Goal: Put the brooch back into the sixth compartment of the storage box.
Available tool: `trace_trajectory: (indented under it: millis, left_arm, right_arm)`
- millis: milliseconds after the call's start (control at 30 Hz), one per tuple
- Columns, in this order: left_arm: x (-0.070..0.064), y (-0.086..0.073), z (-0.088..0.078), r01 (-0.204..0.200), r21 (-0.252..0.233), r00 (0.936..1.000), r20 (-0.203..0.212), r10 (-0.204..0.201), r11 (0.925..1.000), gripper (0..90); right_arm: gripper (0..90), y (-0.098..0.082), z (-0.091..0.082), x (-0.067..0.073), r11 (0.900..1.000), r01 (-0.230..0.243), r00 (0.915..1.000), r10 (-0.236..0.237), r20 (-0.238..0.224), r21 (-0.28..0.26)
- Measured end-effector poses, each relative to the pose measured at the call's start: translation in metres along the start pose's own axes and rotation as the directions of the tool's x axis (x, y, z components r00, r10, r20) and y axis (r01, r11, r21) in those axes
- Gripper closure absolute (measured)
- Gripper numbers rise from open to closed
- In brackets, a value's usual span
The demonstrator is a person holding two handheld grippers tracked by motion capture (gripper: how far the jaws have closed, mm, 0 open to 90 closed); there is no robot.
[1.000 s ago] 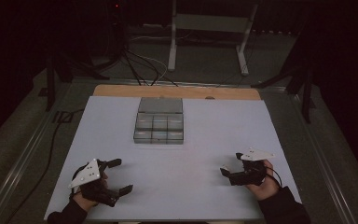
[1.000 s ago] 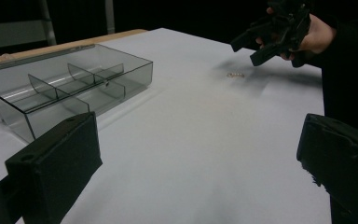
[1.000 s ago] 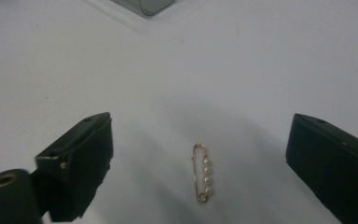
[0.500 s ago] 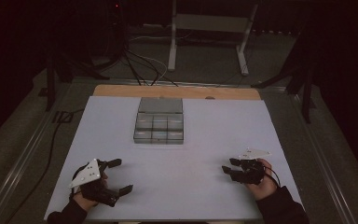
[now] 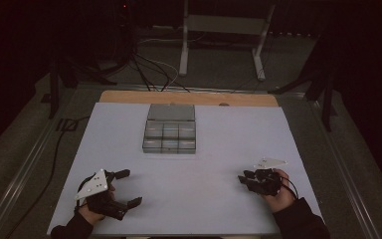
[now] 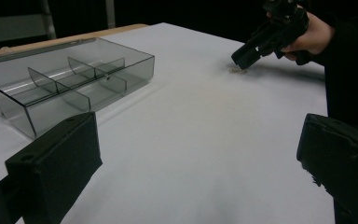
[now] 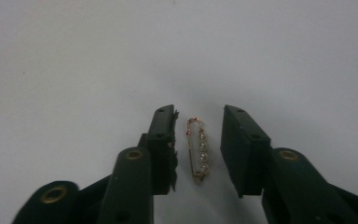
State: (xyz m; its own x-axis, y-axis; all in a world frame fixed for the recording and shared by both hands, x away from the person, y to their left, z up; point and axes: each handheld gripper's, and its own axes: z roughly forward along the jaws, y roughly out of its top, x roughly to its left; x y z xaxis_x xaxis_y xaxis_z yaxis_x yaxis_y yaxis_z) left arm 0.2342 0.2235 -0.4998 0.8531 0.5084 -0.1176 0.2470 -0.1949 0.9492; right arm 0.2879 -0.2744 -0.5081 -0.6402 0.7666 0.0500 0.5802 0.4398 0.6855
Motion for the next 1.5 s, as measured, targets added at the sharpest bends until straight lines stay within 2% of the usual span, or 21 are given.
trace_trajectory:
  millis: [200, 367, 500, 733, 1200, 1400, 1500]
  left_arm:
    - [-0.0004, 0.0007, -0.0007, -0.001, -0.008, 1.0000, -0.002, 0.001, 1.0000, 1.2]
    - [-0.0005, 0.0010, -0.0012, -0.002, -0.012, 1.0000, -0.006, 0.002, 0.9999, 1.2]
    - [-0.0006, 0.0011, -0.0011, -0.002, -0.013, 1.0000, -0.004, 0.002, 0.9999, 1.2]
    - [-0.0005, 0.0010, -0.0010, 0.000, -0.011, 1.0000, -0.004, 0.000, 0.9999, 1.2]
    - [-0.0003, 0.0011, -0.0014, 0.001, -0.013, 1.0000, -0.002, -0.002, 0.9999, 1.2]
    - [-0.0001, 0.0011, -0.0016, 0.003, -0.013, 1.0000, -0.002, -0.003, 0.9999, 1.2]
    - [-0.0001, 0.0011, -0.0014, 0.003, -0.013, 1.0000, -0.001, -0.003, 0.9999, 1.1]
  right_arm:
    - [71.8, -0.0014, 0.0024, -0.0019, 1.000, -0.002, 1.0000, 0.002, 0.004, 0.021]
    - [73.8, -0.0022, 0.0055, -0.0031, 0.999, -0.002, 1.0000, 0.002, 0.005, 0.037]
    - [78.8, -0.0017, 0.0061, -0.0031, 0.999, 0.012, 0.9997, -0.012, 0.020, 0.041]
    - [84.0, -0.0015, 0.0064, -0.0024, 0.999, 0.010, 0.9994, -0.012, 0.032, 0.047]
    - [85.1, -0.0019, 0.0059, -0.0011, 0.999, 0.011, 0.9991, -0.013, 0.041, 0.039]
    - [85.1, -0.0007, 0.0033, -0.0015, 1.000, -0.003, 0.9991, 0.002, 0.042, 0.031]
    - [85.1, -0.0003, 0.0021, -0.0016, 0.999, -0.026, 0.9991, 0.025, 0.035, 0.027]
